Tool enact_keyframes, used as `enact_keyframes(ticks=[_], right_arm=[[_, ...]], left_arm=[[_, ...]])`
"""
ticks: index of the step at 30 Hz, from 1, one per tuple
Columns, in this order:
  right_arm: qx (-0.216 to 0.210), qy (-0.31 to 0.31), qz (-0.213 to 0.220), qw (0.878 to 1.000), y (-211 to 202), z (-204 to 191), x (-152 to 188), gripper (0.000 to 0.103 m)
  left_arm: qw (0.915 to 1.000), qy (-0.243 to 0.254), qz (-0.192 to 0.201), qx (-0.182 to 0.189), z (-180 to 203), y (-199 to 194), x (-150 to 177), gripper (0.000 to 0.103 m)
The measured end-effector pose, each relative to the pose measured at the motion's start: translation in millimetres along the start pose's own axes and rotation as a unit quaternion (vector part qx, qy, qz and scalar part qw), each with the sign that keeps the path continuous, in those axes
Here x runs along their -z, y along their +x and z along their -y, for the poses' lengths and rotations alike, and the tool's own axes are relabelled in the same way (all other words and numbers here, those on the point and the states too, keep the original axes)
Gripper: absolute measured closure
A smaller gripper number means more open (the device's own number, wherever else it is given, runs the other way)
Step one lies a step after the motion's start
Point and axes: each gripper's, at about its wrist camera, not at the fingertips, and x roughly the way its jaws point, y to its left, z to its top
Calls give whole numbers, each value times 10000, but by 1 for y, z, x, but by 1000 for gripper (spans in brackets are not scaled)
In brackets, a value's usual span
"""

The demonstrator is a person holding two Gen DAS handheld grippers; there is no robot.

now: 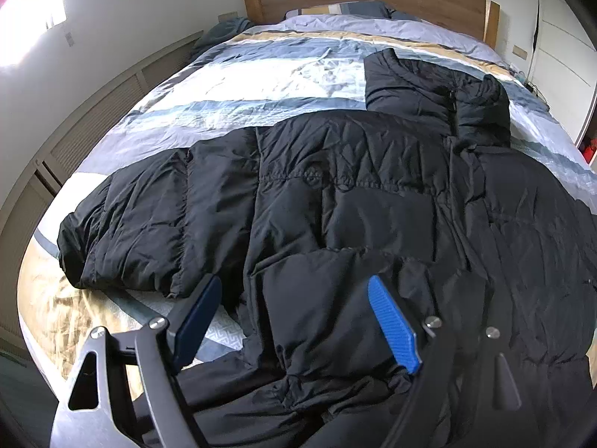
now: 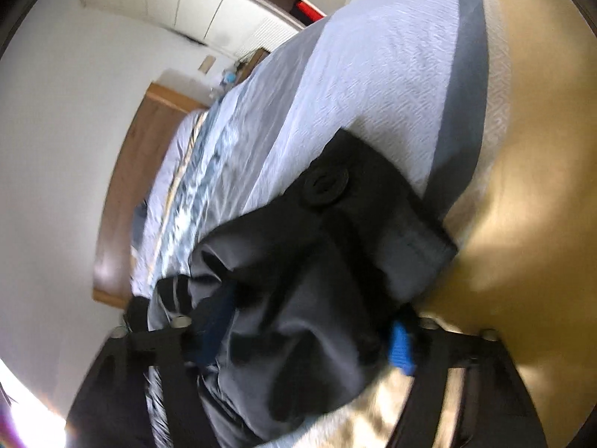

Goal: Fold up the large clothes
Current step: 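Lift the grasped side with the right tool and fold it over the jacket center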

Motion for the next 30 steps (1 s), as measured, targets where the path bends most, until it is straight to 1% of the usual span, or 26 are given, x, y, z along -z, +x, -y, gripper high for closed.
enact_keyframes(ticks=[1,2,3,4,7,10,11,12,14,15,17,23,24,25,30], right_arm=[[-23,23,4,10000,1,2,-4,51],[-45,35,12,10000,2,1,-5,55],[-79,30,23,10000,1,1,-6,63],[-117,-21,51,9999,-1,-2,-8,69],[-184,-232,138,9995,-13,-12,-6,78],[-295,-347,225,9987,-28,-22,-5,81],[-352,-394,249,9983,-35,-23,-2,83],[-531,-438,265,9973,-41,-28,-1,87],[-646,-636,292,9955,-53,-43,0,87],[-816,-813,300,9929,-57,-55,2,87],[-951,-1032,272,9897,-66,-74,5,87],[-1429,-1681,105,9753,-92,-139,32,88],[-1534,-1827,45,9711,-97,-152,40,88],[-1583,-1915,18,9687,-102,-157,45,88],[-1967,-2570,-274,9458,-120,-206,88,88]], left_arm=[[10000,10,12,7,0,-1,0,23],[10000,14,30,37,1,-3,-1,23],[10000,14,46,59,1,-5,-1,23],[9999,11,67,76,0,-7,-2,23],[9998,-17,180,116,-3,-17,-4,23],[9994,-71,273,178,-7,-28,-6,23],[9993,-89,309,206,-9,-34,-6,23],[9991,-93,336,220,-11,-38,-7,23],[9988,-95,413,252,-14,-49,-5,23],[9986,-98,457,267,-17,-55,-4,23],[9981,-114,527,295,-22,-67,-1,23],[9965,-259,714,361,-41,-97,8,23],[9961,-283,748,364,-44,-103,10,23],[9959,-304,768,363,-48,-107,12,23],[9949,-408,837,394,-65,-126,23,23]])
